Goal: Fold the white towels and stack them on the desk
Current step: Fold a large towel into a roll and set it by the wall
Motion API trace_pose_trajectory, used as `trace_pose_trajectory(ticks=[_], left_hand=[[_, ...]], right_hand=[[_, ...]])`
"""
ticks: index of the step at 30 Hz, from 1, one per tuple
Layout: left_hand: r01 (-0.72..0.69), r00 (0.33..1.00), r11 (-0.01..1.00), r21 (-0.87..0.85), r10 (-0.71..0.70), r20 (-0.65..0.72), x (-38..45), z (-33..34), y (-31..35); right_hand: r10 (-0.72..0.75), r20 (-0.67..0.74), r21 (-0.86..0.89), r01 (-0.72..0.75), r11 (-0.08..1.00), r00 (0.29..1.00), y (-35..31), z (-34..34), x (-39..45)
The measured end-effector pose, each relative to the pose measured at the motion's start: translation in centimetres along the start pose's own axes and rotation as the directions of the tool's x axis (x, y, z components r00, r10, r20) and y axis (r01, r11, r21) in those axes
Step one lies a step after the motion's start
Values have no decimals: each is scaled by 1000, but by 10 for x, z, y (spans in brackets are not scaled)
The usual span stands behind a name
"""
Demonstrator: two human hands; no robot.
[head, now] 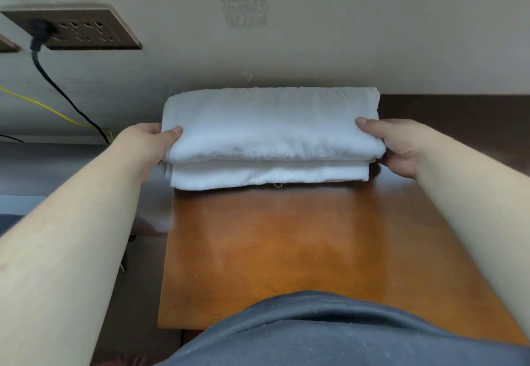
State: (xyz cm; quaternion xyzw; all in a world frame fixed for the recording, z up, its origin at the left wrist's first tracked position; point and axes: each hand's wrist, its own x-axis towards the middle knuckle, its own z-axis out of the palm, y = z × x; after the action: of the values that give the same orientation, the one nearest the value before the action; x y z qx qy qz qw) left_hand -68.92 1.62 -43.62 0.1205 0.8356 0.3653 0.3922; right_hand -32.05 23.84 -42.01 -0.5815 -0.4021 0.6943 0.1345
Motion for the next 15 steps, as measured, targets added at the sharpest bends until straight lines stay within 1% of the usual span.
trace_pose_trajectory(ticks=[4, 7, 10, 11, 12, 13, 14, 15], left_hand=[[-58, 998, 998, 12, 57, 10, -3, 4, -2], [-97, 991, 985, 143, 109, -79, -10, 7, -4], [-75, 978, 971, 229, 116, -174, -21, 12, -1], [-75, 963, 954, 289, 144, -226, -25, 14, 5], [-95, 940, 914, 394, 212, -266, -28, 15, 16], [-155, 913, 842, 516, 322, -252, -33, 18, 32], [-268, 879, 739, 618, 450, -158, -39, 23, 53], [-406, 840, 628, 664, 542, 1, -45, 31, 76]], right_hand=[[-94, 68, -43, 97, 994, 993, -3, 0, -7], [-151, 97, -22, 154, 988, 984, -2, 3, -13], [-184, 136, -23, 189, 982, 973, -2, 7, -20], [-194, 150, -20, 200, 980, 969, -2, 8, -23], [-211, 159, -15, 217, 976, 964, -4, 9, -25], [-233, 170, -8, 238, 971, 957, -6, 8, -27], [-256, 178, -7, 261, 965, 950, -8, 9, -30], [-273, 191, -4, 279, 960, 943, -11, 10, -32]])
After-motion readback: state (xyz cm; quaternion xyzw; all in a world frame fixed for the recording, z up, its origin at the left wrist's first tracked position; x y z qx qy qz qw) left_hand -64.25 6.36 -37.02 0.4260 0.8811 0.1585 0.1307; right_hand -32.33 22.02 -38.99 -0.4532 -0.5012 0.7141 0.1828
